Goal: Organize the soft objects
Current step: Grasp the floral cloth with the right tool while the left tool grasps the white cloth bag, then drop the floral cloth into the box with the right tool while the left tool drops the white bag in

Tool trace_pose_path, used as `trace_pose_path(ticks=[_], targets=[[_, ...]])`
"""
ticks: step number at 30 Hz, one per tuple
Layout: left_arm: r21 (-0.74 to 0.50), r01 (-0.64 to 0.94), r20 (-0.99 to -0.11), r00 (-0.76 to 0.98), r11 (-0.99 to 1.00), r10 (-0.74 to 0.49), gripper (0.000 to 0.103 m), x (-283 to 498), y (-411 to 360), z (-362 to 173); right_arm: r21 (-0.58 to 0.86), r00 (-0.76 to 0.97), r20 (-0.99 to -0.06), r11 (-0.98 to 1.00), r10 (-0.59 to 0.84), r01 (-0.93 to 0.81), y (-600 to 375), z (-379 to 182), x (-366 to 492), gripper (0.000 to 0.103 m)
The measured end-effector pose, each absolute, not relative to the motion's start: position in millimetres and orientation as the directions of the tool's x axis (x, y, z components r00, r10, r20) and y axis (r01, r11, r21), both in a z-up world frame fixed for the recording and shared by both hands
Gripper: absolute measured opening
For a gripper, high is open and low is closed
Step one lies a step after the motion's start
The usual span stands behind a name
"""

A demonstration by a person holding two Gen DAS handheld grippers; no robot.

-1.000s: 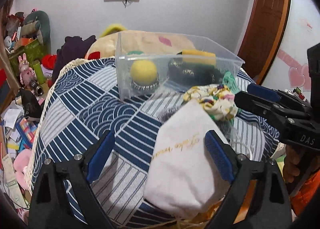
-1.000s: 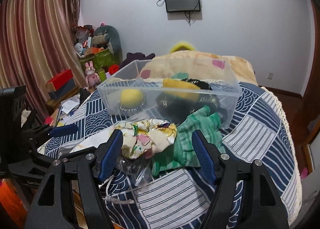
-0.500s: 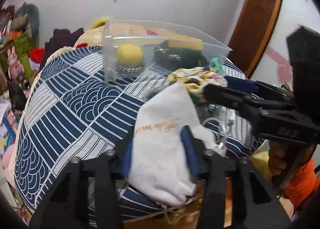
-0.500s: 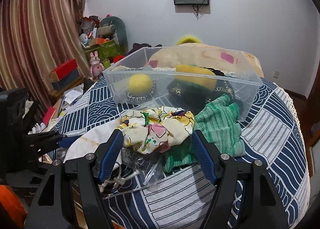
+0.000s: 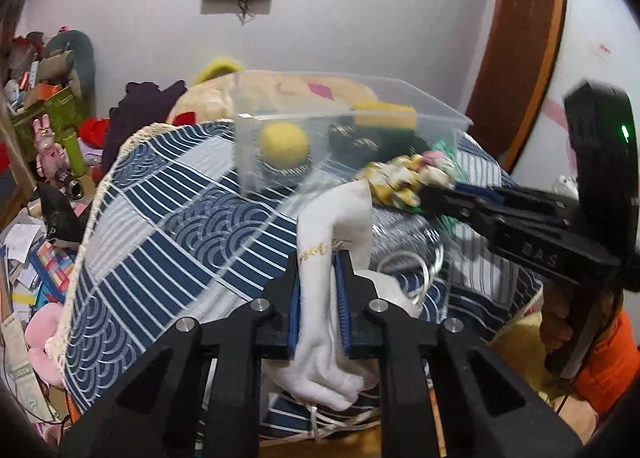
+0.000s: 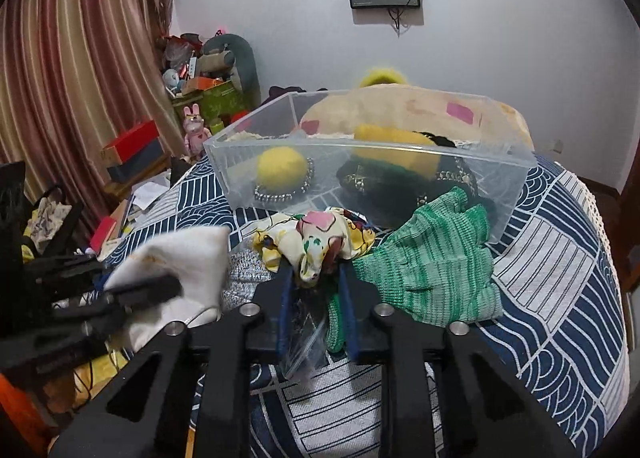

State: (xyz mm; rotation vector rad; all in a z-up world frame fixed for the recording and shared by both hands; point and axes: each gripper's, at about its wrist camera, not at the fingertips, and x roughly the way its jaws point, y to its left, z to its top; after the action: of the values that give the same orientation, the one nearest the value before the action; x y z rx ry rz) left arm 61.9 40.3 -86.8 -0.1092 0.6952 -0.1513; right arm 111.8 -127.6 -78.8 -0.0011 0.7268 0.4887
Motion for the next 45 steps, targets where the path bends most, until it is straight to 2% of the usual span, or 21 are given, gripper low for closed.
trace_pose_path(ticks=[4,14,18,19,20,22,23,33,35,37,40,45], targets=[[-0.146,0.066,-0.613,0.777,0.987,-0.142,0.015,62.9,51.4,-78.9,0.159,0.662,-0.61,0.886,0.435,-0.436,-129.8,-69.8,106.1,0.012],[-0.148,0.021,-0.536,0.839,0.989,-0.097,0.015,72.7,66.0,-48.5,0.145,0.723,-0.529,0.887,0.444,-0.438,-137.5,-44.5,96.5,0.009],[-0.137,0.006,-0.5,0.863,0.991,-0.075,0.015,78.3,68.9,-34.7,0.119,0.722,-0.562,0.903,0.404,-0.412,-135.3,-47.6,103.2,0.011],[-0.136,0.001,-0.491,0.869,0.991,-0.068,0.015,80.0,69.8,-31.3,0.122,0.717,-0.574,0.907,0.396,-0.403,-133.7,-48.8,107.3,0.022],[-0.137,-0.002,-0.486,0.872,0.991,-0.066,0.015,81.2,70.2,-28.9,0.135,0.71,-0.582,0.908,0.397,-0.397,-134.1,-50.8,110.8,0.043],[-0.147,-0.006,-0.471,0.88,0.989,-0.065,0.015,83.1,72.2,-24.1,0.169,0.718,-0.565,0.909,0.406,-0.381,-138.4,-50.9,113.6,0.067],[-0.149,-0.007,-0.465,0.883,0.989,-0.064,0.015,84.2,72.7,-22.3,0.173,0.727,-0.553,0.909,0.408,-0.378,-138.8,-50.4,114.1,0.067],[-0.16,-0.01,-0.457,0.887,0.987,-0.066,0.015,93.1,73.9,-18.4,0.14,0.646,-0.644,0.893,0.41,-0.427,-117.2,-76.4,150.0,0.065],[-0.159,-0.009,-0.462,0.884,0.987,-0.066,0.015,94.5,74.3,-20.5,0.155,0.62,-0.668,0.892,0.412,-0.425,-117.1,-85.9,154.5,0.038],[-0.164,-0.008,-0.469,0.88,0.986,-0.071,0.015,96.8,75.2,-23.3,0.181,0.601,-0.676,0.887,0.427,-0.426,-119.3,-90.6,154.7,0.026],[-0.176,0.0,-0.477,0.875,0.984,-0.085,0.015,99.0,74.7,-26.9,0.192,0.611,-0.655,0.881,0.444,-0.433,-123.4,-85.6,151.2,0.018],[-0.169,0.01,-0.464,0.881,0.986,-0.089,0.015,102.4,72.2,-21.6,0.158,0.664,-0.592,0.874,0.457,-0.46,-126.7,-61.4,133.9,0.018]])
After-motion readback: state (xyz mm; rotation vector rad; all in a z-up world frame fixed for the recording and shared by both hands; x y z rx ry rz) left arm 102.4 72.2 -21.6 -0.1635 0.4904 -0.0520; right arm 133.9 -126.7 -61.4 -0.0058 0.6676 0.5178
